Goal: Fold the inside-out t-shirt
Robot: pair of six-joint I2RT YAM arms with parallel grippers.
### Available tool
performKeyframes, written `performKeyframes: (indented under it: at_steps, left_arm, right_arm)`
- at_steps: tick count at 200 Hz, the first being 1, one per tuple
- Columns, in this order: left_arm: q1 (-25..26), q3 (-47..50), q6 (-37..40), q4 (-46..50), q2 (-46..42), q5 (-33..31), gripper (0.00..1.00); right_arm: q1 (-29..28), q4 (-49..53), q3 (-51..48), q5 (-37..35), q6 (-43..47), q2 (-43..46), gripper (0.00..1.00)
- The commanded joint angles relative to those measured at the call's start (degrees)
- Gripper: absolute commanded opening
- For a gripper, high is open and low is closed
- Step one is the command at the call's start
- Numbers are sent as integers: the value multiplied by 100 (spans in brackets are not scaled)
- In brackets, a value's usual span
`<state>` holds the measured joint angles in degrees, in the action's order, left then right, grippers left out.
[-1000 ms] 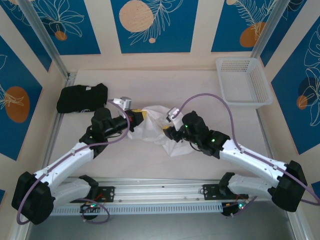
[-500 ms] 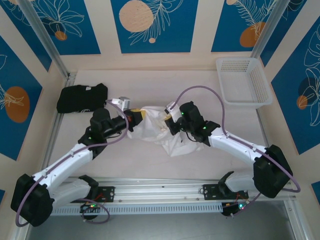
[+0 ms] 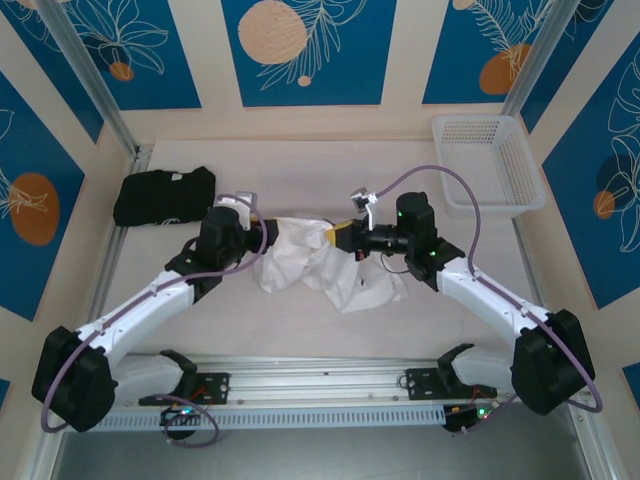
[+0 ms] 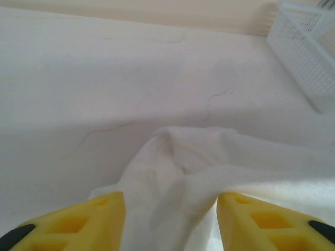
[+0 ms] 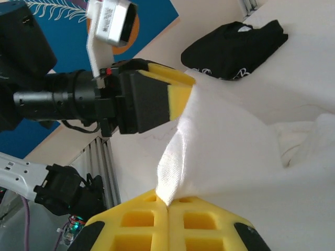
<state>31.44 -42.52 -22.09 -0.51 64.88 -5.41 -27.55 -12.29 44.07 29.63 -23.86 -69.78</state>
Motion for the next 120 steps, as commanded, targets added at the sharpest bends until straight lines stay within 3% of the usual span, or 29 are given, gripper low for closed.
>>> performKeyframes:
  at_steps: [1, 14, 33, 69, 120]
  left_arm:
    - [349, 174, 280, 425, -669, -512, 56]
    - [606, 395, 376, 273, -977, -384, 58]
    - [900, 628, 668, -228, -1106, 309, 59]
    - [1013, 341, 817, -795, -216, 1765, 59]
    - [966, -88, 587, -1317, 679, 2000, 54]
  right_arm:
    - [96, -329, 15, 231, -483, -182, 0]
    - [134, -394, 28, 263, -544, -252, 0]
    - [161, -372, 80, 291, -542, -316, 0]
    - [216, -324, 68, 293, -533, -262, 0]
    - [267, -142, -34, 246, -392, -123, 0]
